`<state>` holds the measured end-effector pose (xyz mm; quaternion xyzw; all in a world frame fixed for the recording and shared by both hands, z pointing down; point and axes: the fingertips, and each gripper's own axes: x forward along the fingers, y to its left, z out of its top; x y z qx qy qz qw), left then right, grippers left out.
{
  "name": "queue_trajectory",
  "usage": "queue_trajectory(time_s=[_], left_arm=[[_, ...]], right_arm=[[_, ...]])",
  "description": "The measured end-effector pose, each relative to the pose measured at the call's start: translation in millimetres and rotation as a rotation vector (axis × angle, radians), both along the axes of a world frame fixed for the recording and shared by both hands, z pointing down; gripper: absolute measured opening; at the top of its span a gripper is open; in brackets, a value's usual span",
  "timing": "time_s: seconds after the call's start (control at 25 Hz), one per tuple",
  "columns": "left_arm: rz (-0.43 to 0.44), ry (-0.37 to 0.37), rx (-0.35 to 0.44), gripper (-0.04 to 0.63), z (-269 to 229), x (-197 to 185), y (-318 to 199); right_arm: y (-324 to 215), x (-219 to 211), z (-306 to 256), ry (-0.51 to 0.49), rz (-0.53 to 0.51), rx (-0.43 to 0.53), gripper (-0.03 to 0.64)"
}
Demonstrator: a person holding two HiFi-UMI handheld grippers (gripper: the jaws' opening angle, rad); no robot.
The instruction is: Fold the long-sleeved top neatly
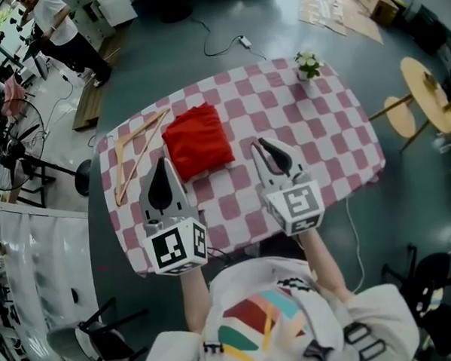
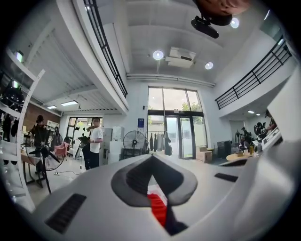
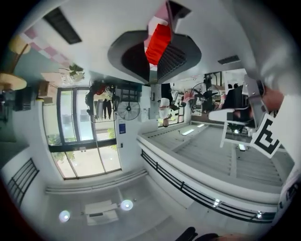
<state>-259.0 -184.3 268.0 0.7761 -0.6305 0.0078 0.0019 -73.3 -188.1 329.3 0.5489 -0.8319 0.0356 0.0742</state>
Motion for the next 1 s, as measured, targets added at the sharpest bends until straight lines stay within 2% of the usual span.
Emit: queue_trajectory(time_s=[0.16,0.4,0.64,1.0], left_arm=[[0.005,-0.023,-0.049,0.006,25.0,1.7,23.2],[0.044,0.0,-0.098,0.008,49.9,10.9,43.4],[0.073,-0.008,-0.098,0.008,50.1,13.9,54.3],[0.104,-0.004,-0.116,0.008,56.3,20.6,69.1]], right_arm=[[24.6,17.5,1.2,-0.018,0.056,-0.008,0.014],[51.2,32.5,26.9,-0.065,0.121,-0.077,0.006],[67.2,37.8,32.4,-0.026,0.156,-0.074,0.006],[83.9,41.8,37.9,-0.029,0.178,-0.071,0.006]])
